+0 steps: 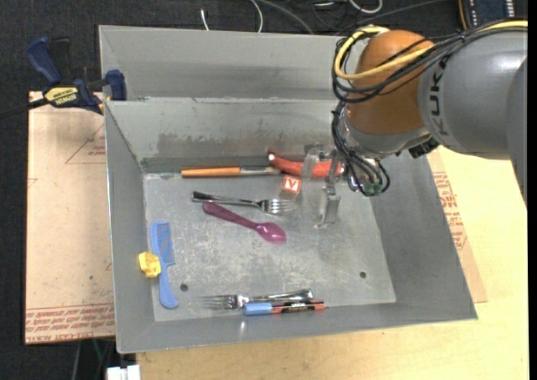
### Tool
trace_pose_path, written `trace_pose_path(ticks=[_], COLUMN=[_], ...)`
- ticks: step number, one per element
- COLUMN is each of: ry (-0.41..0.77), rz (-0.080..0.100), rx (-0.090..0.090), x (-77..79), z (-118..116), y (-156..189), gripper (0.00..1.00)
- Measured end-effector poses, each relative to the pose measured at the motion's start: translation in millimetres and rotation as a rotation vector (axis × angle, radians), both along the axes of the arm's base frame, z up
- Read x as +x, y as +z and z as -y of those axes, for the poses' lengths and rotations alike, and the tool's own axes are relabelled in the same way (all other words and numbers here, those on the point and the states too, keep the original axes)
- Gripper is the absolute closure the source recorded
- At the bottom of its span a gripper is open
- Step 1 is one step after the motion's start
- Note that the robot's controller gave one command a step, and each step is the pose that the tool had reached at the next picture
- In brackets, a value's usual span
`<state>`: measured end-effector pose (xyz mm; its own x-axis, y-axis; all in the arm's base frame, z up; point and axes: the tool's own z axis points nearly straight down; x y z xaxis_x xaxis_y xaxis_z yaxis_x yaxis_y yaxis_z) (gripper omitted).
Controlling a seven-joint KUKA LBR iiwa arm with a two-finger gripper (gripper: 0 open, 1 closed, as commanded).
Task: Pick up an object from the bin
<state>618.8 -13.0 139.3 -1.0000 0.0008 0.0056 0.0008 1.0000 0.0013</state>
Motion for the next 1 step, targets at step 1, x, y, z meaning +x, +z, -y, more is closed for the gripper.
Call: trace_pose_path(ticks=[1], ry=[0.001], rz=[0.008], rx=[0.0], x=[2.0], z=[-0.3], y=[4.1], gripper=[0.0])
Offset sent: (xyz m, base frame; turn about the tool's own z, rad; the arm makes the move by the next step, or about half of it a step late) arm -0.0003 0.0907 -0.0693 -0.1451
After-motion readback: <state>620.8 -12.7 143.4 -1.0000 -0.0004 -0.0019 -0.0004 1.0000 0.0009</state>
